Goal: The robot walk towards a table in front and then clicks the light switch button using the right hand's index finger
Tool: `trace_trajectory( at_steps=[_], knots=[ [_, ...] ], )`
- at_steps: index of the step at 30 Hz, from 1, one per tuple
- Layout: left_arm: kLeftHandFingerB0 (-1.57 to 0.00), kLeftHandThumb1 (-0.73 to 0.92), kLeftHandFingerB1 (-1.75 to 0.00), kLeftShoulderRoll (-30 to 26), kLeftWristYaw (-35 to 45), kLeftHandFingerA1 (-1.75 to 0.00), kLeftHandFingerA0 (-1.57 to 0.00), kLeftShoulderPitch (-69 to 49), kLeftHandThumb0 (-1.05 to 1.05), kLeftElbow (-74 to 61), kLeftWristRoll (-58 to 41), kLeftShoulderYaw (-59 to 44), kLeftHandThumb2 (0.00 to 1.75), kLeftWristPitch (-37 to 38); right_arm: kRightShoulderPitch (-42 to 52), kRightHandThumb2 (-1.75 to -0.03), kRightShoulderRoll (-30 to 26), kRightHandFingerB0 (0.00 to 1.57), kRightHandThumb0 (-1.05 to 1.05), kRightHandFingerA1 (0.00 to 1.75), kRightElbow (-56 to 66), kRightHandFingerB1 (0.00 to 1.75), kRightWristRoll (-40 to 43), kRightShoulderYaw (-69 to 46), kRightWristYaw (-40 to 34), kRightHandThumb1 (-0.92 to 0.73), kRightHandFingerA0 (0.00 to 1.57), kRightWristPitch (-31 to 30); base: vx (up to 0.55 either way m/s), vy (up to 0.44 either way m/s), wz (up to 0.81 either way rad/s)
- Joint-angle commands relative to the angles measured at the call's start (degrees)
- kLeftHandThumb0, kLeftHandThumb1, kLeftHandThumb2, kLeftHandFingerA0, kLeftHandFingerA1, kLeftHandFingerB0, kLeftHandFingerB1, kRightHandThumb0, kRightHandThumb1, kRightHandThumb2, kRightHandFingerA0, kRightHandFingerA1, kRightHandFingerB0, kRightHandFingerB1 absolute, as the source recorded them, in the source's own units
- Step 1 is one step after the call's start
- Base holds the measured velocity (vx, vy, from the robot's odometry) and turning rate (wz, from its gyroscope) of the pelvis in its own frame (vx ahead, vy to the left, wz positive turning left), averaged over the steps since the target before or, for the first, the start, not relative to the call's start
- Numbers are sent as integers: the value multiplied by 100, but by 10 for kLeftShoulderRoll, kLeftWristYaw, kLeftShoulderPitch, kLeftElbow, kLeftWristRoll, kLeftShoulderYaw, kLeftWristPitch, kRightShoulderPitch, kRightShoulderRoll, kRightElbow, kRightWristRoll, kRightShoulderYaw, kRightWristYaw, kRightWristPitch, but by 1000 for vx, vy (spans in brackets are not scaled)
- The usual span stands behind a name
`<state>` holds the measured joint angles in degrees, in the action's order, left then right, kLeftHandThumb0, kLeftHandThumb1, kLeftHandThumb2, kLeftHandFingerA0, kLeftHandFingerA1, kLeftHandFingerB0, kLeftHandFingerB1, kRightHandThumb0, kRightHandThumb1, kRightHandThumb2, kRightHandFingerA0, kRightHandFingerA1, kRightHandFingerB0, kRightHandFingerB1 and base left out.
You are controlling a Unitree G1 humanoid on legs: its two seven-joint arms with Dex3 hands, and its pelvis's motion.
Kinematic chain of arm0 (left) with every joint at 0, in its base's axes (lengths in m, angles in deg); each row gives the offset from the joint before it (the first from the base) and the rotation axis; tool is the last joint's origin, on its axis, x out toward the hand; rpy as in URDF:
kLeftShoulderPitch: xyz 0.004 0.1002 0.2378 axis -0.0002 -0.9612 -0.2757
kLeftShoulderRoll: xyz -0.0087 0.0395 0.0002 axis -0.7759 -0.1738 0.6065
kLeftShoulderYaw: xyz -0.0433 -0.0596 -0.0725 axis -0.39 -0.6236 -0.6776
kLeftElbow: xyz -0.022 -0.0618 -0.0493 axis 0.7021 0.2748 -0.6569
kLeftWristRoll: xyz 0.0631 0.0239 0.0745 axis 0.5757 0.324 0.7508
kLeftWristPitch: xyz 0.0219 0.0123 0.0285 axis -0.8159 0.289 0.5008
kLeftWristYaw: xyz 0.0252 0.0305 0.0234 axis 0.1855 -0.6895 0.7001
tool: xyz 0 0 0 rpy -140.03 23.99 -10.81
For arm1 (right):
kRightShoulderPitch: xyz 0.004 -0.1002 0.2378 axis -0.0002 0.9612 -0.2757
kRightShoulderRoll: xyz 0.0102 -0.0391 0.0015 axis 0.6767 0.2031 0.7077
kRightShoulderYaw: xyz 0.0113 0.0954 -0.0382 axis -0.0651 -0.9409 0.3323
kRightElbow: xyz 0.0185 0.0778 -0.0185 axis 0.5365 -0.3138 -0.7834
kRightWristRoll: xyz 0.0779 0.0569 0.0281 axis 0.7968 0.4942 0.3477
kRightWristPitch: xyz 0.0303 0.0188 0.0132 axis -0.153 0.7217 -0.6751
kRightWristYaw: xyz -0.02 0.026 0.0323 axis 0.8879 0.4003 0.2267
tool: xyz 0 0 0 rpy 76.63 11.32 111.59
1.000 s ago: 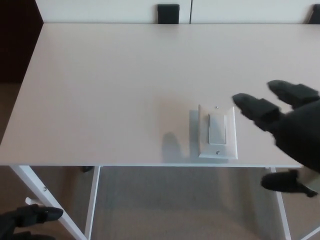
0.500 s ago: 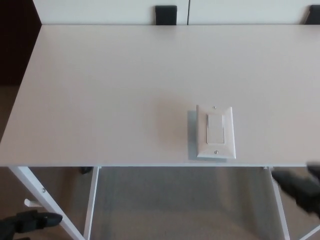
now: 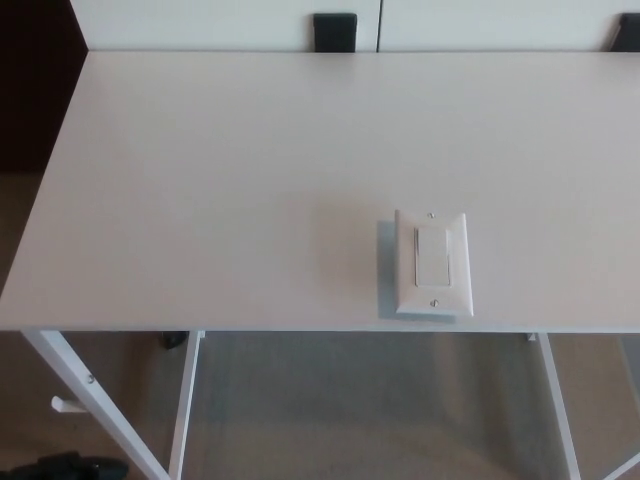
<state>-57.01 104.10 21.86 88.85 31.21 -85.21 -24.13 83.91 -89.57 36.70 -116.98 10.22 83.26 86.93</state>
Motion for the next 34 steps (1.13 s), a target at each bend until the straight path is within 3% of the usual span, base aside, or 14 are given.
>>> trace_trajectory(
  at_steps=[1, 2, 12, 34],
  knots=[
    [-56, 54, -39, 15, -23, -44, -64, -18, -26, 43, 16, 1, 57, 54, -62, -82, 23, 7, -72, 56, -240, 43, 65, 9, -138, -50, 14, 97, 0, 0, 0],
    [-56, 54, -39, 15, -29, -45, -66, -24, -28, 38, 27, 9, 56, 55, -57, -95, 26, 0, -38, 54, -244, 50, 89, 2, -116, -36, 4, 96, 0, 0, 0],
    [-58, 53, -39, 13, -24, -45, -65, -31, -29, 56, 17, -1, 56, 77, -70, -96, 19, 0, -38, 54, -306, 50, 94, 32, -143, -37, 4, 140, 0, 0, 0],
    [-56, 55, -39, -8, -17, -44, -64, -44, -27, 30, 27, 6, 57, 65, -64, -99, -1, 0, -38, 53, -326, 51, 135, 76, -166, -43, 2, 147, 0, 0, 0]
  ],
)
